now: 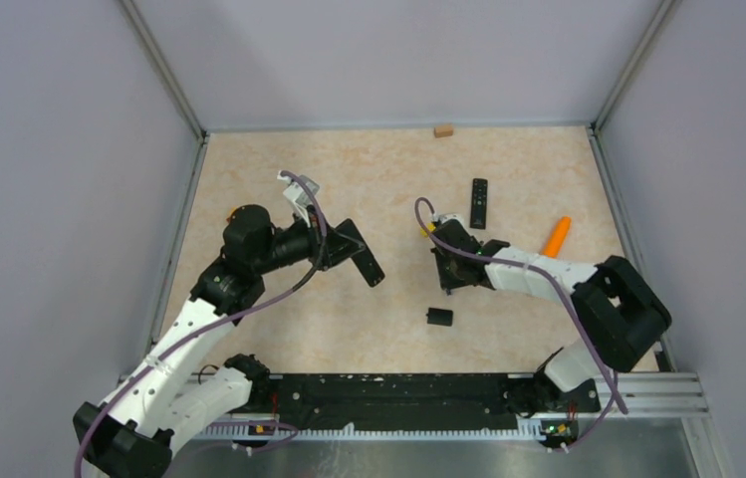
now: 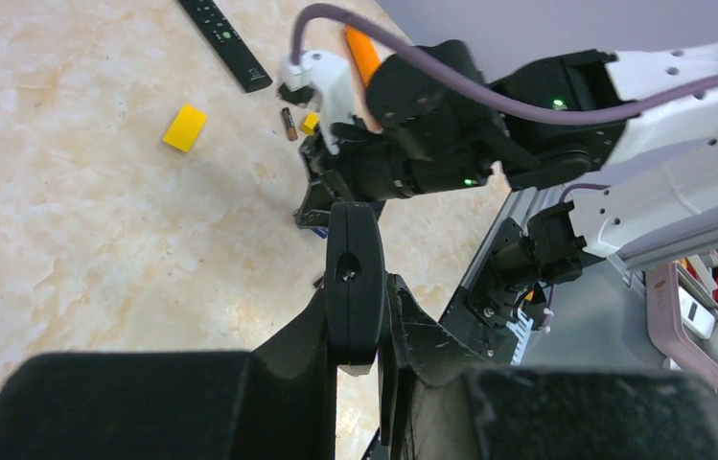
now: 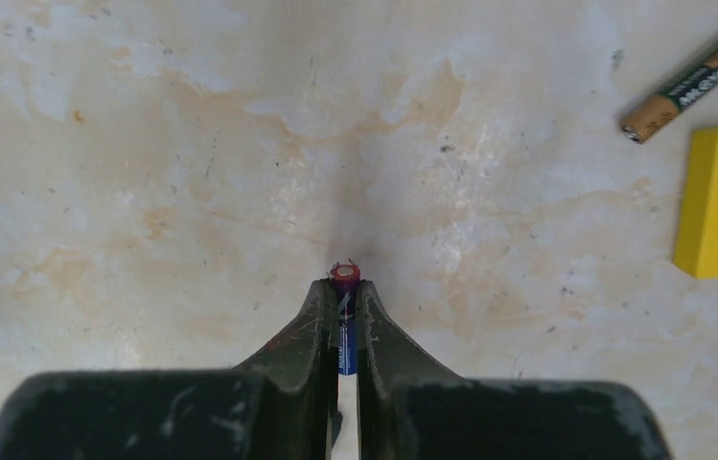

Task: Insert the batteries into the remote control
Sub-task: Pick up the battery from the center of the board, then load the battery into the remote control.

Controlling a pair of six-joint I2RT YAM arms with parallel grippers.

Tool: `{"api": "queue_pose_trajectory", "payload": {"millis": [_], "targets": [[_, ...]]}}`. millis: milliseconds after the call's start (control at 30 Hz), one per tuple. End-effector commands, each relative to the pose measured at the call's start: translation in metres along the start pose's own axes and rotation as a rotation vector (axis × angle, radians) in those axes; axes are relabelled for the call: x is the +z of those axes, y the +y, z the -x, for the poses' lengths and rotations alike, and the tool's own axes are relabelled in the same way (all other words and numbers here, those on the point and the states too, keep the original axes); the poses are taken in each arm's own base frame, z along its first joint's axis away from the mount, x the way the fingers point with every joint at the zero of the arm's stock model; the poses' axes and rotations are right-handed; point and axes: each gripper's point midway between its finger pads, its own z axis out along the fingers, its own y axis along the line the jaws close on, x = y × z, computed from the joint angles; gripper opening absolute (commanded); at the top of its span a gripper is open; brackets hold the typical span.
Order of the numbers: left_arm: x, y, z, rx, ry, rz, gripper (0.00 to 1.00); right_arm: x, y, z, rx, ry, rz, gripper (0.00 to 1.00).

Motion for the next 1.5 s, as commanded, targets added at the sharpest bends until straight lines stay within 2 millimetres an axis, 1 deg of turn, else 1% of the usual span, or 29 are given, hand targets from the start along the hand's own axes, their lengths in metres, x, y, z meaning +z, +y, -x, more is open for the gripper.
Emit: {"api": "queue_pose_trajectory", "payload": {"millis": [0,100,133,200,267,400,467,600,667,800,900,1000,1033,1067,1133,1167,1233,1300,1367,1467], "targets": [[-0.001,-0.006,0.031,0.017,-0.084,0.022,0.00,-0.050,0.023,0.068,0.006,-0.342,0.156,0.00],[0.002,-0.001,0.031,-0.014,-0.077,0.038,0.00,-0.094,0.045,0.095,-0.056,-0.547,0.338,0.00],[0.004,0.000,0.031,-0.023,-0.076,0.043,0.00,-0.113,0.055,0.102,-0.085,-0.615,0.418,0.00],[0.007,0.002,0.031,-0.044,-0.069,0.048,0.00,-0.146,0.067,0.111,-0.137,-0.733,0.531,0.00],[0.010,0.004,0.031,-0.063,-0.065,0.050,0.00,-0.175,0.075,0.115,-0.175,-0.829,0.614,0.00],[0.015,0.006,0.031,-0.099,-0.055,0.050,0.00,-0.222,0.087,0.117,-0.248,-0.962,0.747,0.00],[0.018,0.006,0.030,-0.117,-0.046,0.042,0.00,-0.241,0.091,0.117,-0.262,-1.003,0.803,0.00],[0.022,0.001,0.030,-0.145,-0.032,0.010,0.00,-0.267,0.103,0.113,-0.281,-1.016,0.920,0.00],[0.023,-0.001,0.030,-0.157,-0.026,-0.006,0.00,-0.279,0.108,0.109,-0.292,-1.028,0.981,0.00],[0.024,-0.005,0.030,-0.168,-0.016,-0.033,0.00,-0.296,0.114,0.103,-0.311,-1.051,1.065,0.00],[0.024,-0.007,0.030,-0.175,-0.013,-0.042,0.00,-0.301,0.115,0.102,-0.310,-1.060,1.087,0.00],[0.024,-0.009,0.030,-0.179,-0.016,-0.049,0.00,-0.295,0.115,0.107,-0.265,-1.009,1.069,0.00],[0.025,-0.008,0.031,-0.182,-0.022,-0.047,0.00,-0.287,0.115,0.110,-0.231,-0.966,1.043,0.00],[0.026,-0.008,0.033,-0.192,-0.030,-0.042,0.00,-0.275,0.114,0.112,-0.194,-0.888,1.001,0.00],[0.029,0.004,0.037,-0.272,-0.043,0.033,0.00,-0.255,0.107,0.121,-0.092,-0.751,0.893,0.00],[0.031,0.007,0.041,-0.320,-0.031,0.068,0.00,-0.248,0.104,0.124,-0.047,-0.694,0.844,0.00],[0.038,0.009,0.035,-0.406,0.043,0.084,0.00,-0.240,0.102,0.123,0.010,-0.595,0.799,0.00],[0.049,0.012,0.022,-0.480,0.131,0.064,0.00,-0.237,0.106,0.118,0.032,-0.531,0.800,0.00],[0.057,0.015,0.011,-0.533,0.193,0.040,0.00,-0.231,0.106,0.112,0.041,-0.461,0.769,0.00],[0.065,0.025,-0.005,-0.600,0.262,0.036,0.00,-0.214,0.099,0.099,0.052,-0.341,0.676,0.00]]}}
